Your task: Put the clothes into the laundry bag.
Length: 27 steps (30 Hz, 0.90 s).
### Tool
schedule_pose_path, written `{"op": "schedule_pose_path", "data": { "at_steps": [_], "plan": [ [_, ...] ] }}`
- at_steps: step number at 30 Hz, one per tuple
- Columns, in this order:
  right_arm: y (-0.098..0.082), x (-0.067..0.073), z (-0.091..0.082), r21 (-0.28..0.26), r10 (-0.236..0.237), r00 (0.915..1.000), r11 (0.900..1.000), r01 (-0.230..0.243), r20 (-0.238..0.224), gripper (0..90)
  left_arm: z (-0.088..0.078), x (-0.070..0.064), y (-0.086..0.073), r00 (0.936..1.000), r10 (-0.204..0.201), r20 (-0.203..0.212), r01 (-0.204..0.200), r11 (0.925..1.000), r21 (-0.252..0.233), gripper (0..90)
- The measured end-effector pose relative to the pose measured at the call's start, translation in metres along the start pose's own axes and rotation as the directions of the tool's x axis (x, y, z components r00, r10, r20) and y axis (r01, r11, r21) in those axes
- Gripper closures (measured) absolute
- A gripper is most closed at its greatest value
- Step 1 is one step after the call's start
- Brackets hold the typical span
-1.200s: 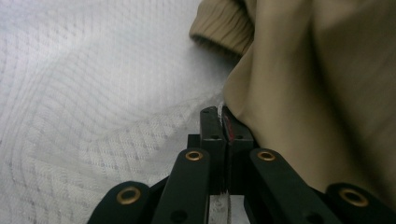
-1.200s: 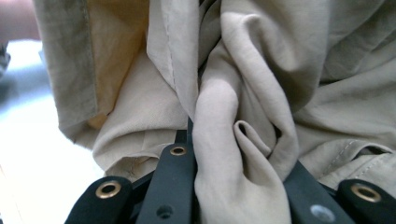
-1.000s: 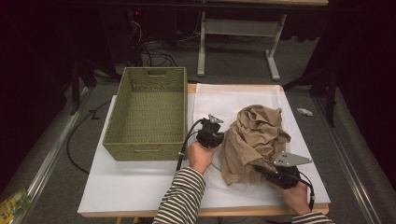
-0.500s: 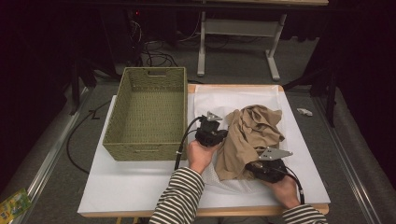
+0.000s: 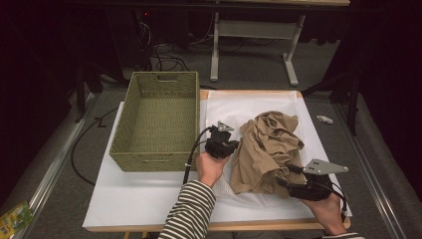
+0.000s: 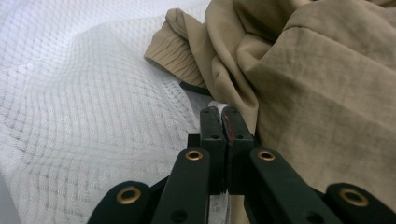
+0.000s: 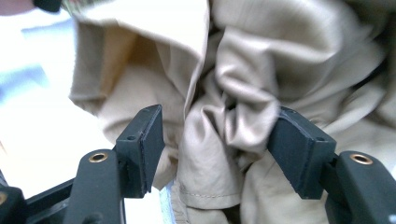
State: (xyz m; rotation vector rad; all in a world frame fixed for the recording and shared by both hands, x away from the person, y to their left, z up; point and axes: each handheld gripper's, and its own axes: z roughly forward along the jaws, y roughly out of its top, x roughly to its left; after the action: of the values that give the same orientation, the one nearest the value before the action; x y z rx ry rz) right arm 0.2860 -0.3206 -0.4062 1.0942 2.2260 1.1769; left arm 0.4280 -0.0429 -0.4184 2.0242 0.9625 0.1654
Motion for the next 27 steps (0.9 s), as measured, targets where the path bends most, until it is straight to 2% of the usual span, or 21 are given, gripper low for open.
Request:
{"op": "schedule_pose_path", "data": {
  "at_steps": [1,2,5,7,9,10,11,12,13,14,15,17,18,20,21,23,25,26,27],
  "plan": [
    [0.0,0.0,0.0,0.0,0.0,1.0,1.0,0.0,0.0,37.5,0.0,0.001,0.0,1.0,-0.005,0.004,0.005,1.0,0.003,88.9],
    [0.005,0.002,-0.005,-0.026,-0.003,1.0,1.0,0.003,0.004,37.7,0.0,0.002,0.0,0.9999,-0.01,0.009,0.01,1.0,-0.001,89.0],
    [0.024,0.005,-0.012,-0.063,-0.021,0.9996,0.998,0.022,0.022,37.1,0.001,0.002,0.001,0.9998,-0.013,0.015,0.013,0.9999,-0.005,89.0],
    [0.043,0.001,-0.002,-0.059,-0.017,0.9988,0.998,0.02,0.046,33.1,0.001,0.0,0.001,0.9998,-0.007,0.018,0.008,0.9999,-0.008,89.0],
    [0.049,-0.002,0.004,-0.053,-0.002,0.999,0.999,0.004,0.045,31.1,0.0,-0.001,0.0,0.9999,0.0,0.017,0.0,1.0,-0.008,89.0],
    [0.054,-0.005,0.012,-0.042,0.011,0.9994,0.999,-0.01,0.033,27.7,0.0,-0.002,0.0,0.9998,0.003,0.018,-0.003,1.0,-0.008,89.0],
    [0.062,-0.012,0.032,0.017,0.044,0.9988,0.999,-0.044,0.023,21.1,-0.001,-0.002,0.001,0.9997,0.005,0.022,-0.005,0.9999,-0.009,89.0],
    [0.062,-0.012,0.032,0.017,0.044,0.9988,0.999,-0.044,0.023,21.1,-0.001,-0.002,0.001,0.9997,0.005,0.022,-0.005,0.9999,-0.009,89.0],
    [0.063,-0.015,0.053,0.076,0.051,0.998,0.996,-0.054,0.036,12.7,-0.001,-0.001,0.0,0.9996,0.007,0.029,-0.007,0.9999,-0.008,89.0],
    [0.063,-0.015,0.064,0.107,0.049,0.9981,0.993,-0.053,0.038,12.6,-0.001,-0.002,0.0,0.9995,0.007,0.03,-0.006,1.0,-0.005,89.0],
    [0.063,-0.015,0.064,0.107,0.049,0.9981,0.993,-0.053,0.038,12.6,-0.001,-0.002,0.0,0.9995,0.007,0.03,-0.006,1.0,-0.005,89.1],
    [0.059,-0.017,0.083,0.177,0.052,0.9984,0.983,-0.055,0.021,12.3,-0.001,-0.003,0.0,0.9994,0.009,0.033,-0.009,0.9999,-0.006,89.1],
    [0.053,-0.017,0.1,0.248,0.054,0.9983,0.967,-0.058,0.021,16.0,-0.002,-0.005,0.001,0.9989,0.009,0.046,-0.008,0.9999,-0.01,89.1],
    [0.047,-0.019,0.11,0.281,0.042,0.9984,0.958,-0.05,0.038,26.3,-0.001,-0.007,0.001,0.9987,0.019,0.048,-0.018,0.9998,-0.007,89.1],
    [0.047,-0.019,0.11,0.281,0.042,0.9984,0.958,-0.05,0.038,26.3,-0.001,-0.007,0.001,0.9987,0.019,0.048,-0.018,0.9998,-0.007,89.1],
    [0.042,-0.02,0.112,0.287,0.011,0.9983,0.957,-0.027,0.057,44.0,0.0,-0.007,0.0,0.9985,0.021,0.05,-0.021,0.9998,-0.005,89.1],
    [0.039,-0.025,0.112,0.284,0.01,0.9992,0.958,-0.02,0.039,56.7,0.001,-0.006,0.0,0.9985,0.01,0.054,-0.01,0.9999,-0.005,89.1],
    [0.038,-0.028,0.106,0.27,0.002,0.9998,0.963,-0.008,0.022,69.1,0.001,-0.005,0.001,0.9982,0.004,0.06,-0.004,1.0,-0.007,89.1],
    [0.038,-0.028,0.102,0.254,-0.014,0.9998,0.967,0.01,0.014,74.0,0.001,-0.003,0.005,0.9981,-0.002,0.062,0.002,1.0,0.0,89.1]
  ]
}}
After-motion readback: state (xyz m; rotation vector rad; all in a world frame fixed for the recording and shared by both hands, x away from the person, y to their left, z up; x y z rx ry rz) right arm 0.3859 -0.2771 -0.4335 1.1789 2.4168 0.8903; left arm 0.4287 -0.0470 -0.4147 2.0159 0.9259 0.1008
